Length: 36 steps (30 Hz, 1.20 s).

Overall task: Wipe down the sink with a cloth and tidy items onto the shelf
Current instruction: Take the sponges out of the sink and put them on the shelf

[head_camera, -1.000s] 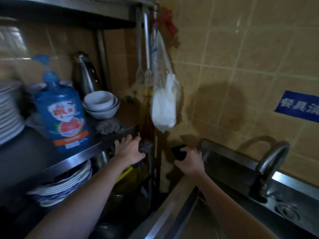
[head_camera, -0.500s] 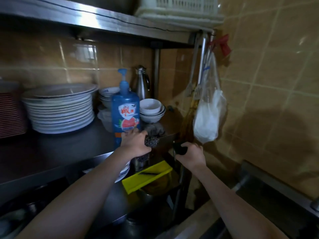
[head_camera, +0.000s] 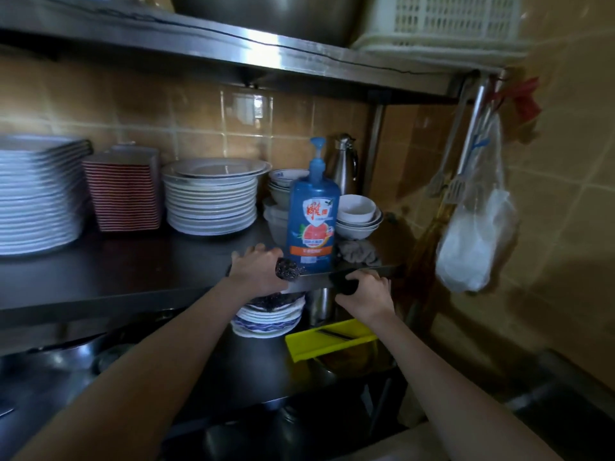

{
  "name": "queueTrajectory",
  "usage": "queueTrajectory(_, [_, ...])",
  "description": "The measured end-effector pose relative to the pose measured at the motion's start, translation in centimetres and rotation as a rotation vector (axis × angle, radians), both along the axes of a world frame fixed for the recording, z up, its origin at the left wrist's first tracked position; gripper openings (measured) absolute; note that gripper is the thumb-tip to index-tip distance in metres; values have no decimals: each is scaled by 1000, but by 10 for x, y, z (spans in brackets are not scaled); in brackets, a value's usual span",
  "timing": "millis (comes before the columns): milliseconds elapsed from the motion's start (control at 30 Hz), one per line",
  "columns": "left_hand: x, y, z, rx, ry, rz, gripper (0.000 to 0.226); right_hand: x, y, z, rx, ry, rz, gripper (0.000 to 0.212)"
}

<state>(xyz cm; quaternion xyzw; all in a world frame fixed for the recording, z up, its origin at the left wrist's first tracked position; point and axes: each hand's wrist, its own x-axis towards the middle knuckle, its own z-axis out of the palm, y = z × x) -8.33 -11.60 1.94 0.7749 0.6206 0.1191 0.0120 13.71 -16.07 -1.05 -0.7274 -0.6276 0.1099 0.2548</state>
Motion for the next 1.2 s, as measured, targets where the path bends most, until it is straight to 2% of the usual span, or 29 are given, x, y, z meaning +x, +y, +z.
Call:
queueTrajectory(200, [-48,-9,1,-11,21,130,61,-41,9,0,5,-2,107,54])
queueTrajectory(533, [-107,5,0,-11,27,209,80,-91,36,1,41,37,184,54])
queueTrajectory(667, [-122,20,-1,-19,36,228,73,-107,52,-2,38,68,202,52])
queueTrajectory(1200, [-163,86,-17,-69,3,207,57,-160,127,-20,29,-21,199,52])
